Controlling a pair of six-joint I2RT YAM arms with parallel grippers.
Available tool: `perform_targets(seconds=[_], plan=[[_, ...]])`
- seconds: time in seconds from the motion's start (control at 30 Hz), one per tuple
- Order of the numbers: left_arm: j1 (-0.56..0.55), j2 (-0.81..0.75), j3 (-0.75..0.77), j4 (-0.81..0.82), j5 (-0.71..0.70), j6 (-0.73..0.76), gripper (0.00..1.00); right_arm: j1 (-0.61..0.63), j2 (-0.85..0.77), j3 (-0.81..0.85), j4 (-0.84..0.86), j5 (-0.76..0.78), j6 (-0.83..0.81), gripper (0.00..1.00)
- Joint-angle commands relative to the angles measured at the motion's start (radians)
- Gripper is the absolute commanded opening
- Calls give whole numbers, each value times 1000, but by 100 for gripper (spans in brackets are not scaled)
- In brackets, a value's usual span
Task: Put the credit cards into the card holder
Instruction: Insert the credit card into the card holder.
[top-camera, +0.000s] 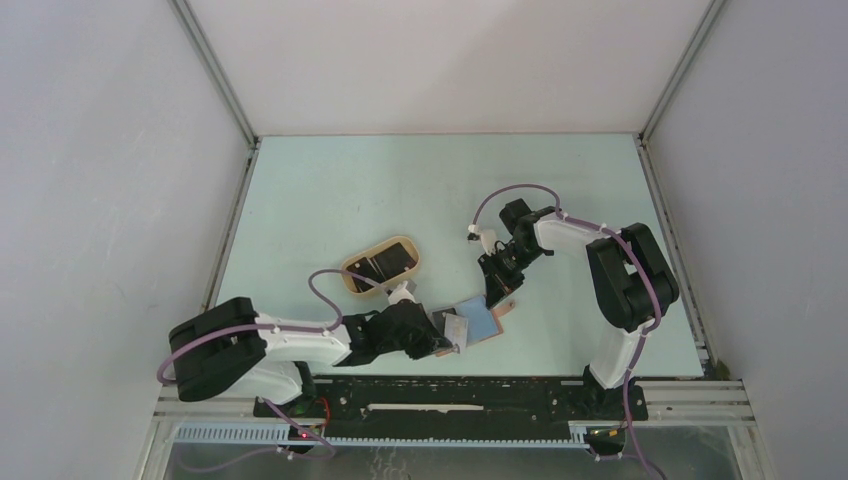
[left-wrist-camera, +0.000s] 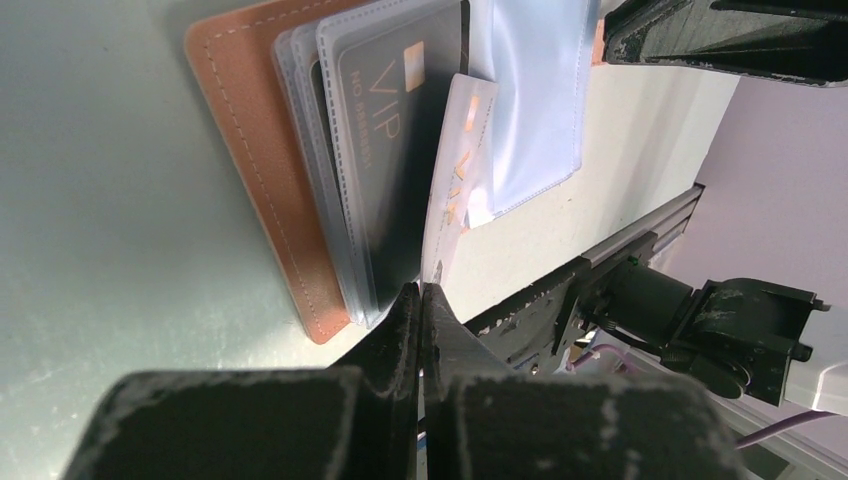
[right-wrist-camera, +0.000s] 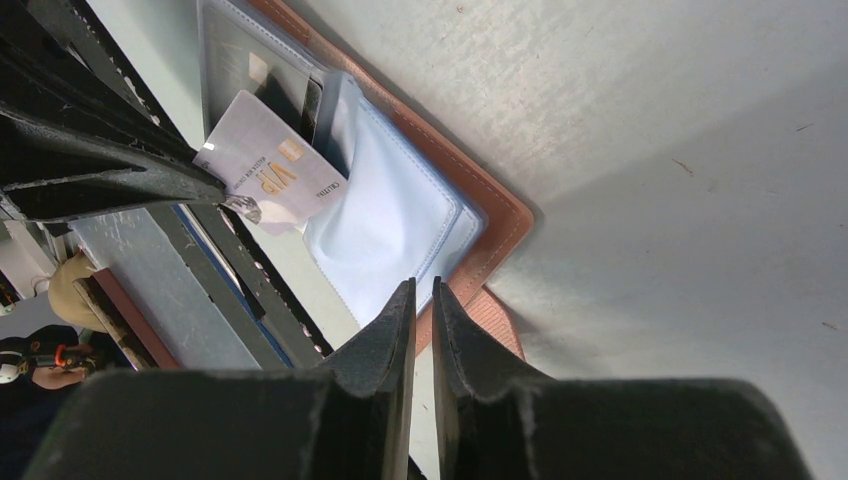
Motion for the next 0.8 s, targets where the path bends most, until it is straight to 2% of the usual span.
perform_targets(seconds=[0.0,0.43,0.77], plan=[[7,-35,3,-128,-51,14,0,8,-8,33,-3,-10,19,19],[20,-69,39,-238,-28,43,0,9,-10,34,-1,-9,20,18],[47,-32,124,-325,9,77,0,11,-20,33,-1,-15,21,18]])
